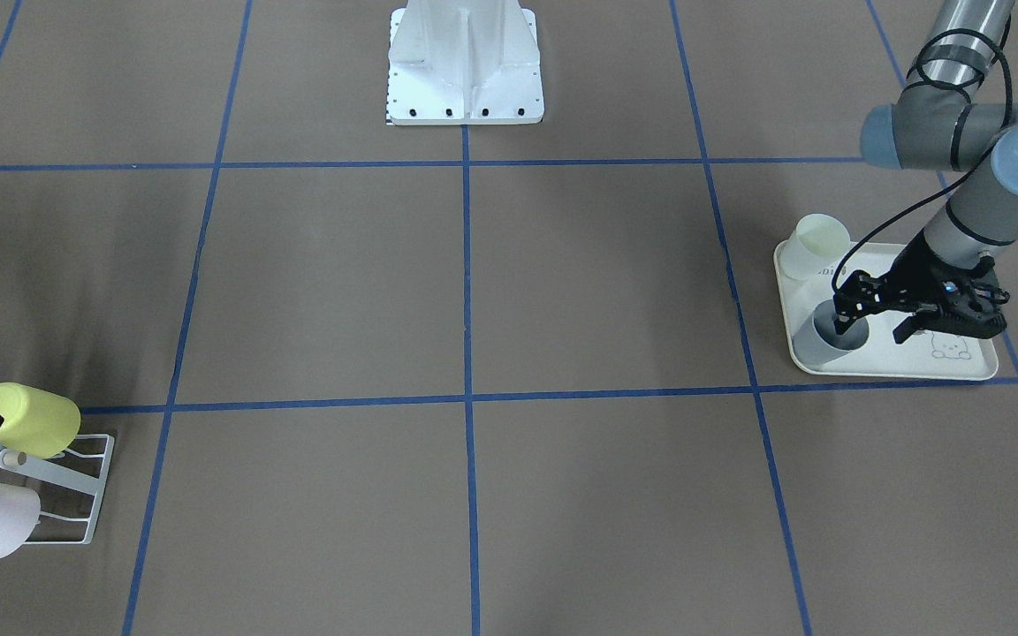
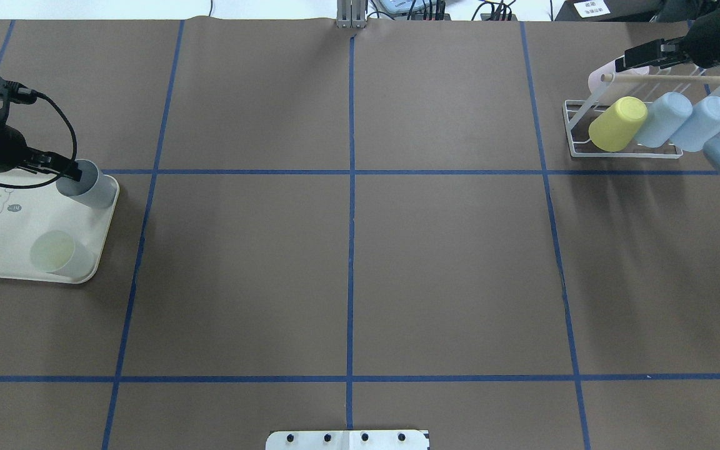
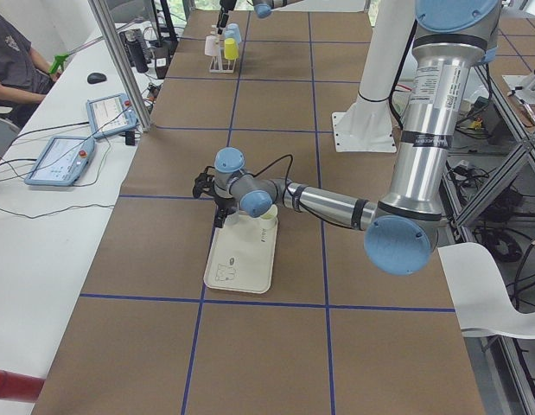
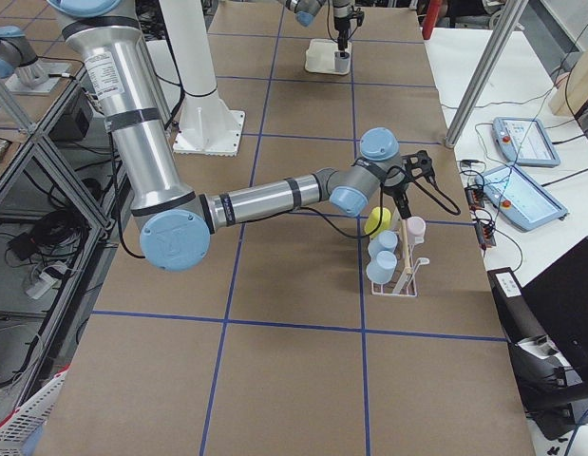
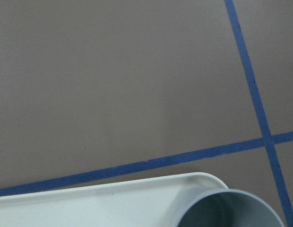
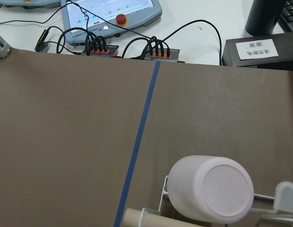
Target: Transfer IKEA cup to right arm and place on rack
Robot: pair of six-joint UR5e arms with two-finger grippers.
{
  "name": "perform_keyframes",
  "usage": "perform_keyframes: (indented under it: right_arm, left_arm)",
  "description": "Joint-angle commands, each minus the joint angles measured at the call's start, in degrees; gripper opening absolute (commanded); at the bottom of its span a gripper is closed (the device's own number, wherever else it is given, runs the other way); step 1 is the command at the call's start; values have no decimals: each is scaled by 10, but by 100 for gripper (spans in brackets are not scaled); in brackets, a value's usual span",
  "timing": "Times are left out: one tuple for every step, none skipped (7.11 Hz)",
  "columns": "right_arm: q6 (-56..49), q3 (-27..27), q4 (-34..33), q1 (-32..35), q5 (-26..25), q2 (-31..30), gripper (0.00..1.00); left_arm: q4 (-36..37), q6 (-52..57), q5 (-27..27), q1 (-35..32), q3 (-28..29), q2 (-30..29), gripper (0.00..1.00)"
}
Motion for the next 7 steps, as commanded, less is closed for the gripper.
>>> perform_keyframes:
  right_arm:
    - [0, 2, 0, 0, 0, -1, 97]
    - [0, 2, 0, 0, 0, -1, 97]
    - [1, 2, 0, 0, 0, -1, 97]
    - [0, 3, 0, 0, 0, 0, 97]
    - [1, 4, -1, 0, 0, 3, 97]
    - [22, 6, 2, -1, -1, 4, 97]
    - [94, 24, 7, -19, -1, 7, 97]
  left_arm:
    - [1, 1, 1, 5, 1, 0, 0]
    - [1, 1, -3, 6, 1, 0, 0]
    - [5, 3, -26, 1, -11, -2, 0]
    - [26, 9, -46, -31, -23, -1, 0]
    - [48, 26, -76, -81, -41, -4, 0]
    - [65, 15, -106, -91, -77, -5, 0]
    - [76, -41, -106, -88, -100, -16, 0]
